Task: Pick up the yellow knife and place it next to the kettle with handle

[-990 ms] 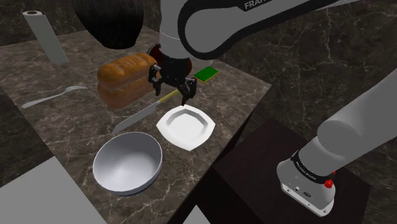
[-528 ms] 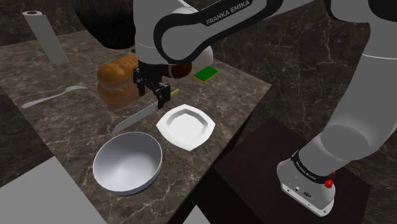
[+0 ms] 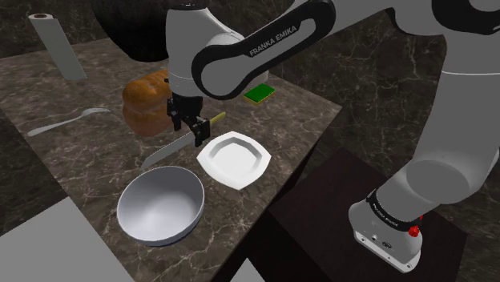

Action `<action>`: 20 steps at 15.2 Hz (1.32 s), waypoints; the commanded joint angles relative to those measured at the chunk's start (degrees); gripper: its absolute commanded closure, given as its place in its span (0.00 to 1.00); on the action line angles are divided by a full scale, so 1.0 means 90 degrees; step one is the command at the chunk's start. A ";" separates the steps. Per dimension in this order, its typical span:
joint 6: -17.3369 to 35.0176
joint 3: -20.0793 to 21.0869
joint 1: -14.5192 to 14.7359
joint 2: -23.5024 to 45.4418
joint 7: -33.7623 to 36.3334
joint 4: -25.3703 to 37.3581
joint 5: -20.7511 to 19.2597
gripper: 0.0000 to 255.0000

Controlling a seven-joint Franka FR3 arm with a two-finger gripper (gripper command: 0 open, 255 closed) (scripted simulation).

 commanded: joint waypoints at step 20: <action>-0.0135 0.0068 -0.0037 -0.0104 -0.0033 0.0053 0.0089 1.00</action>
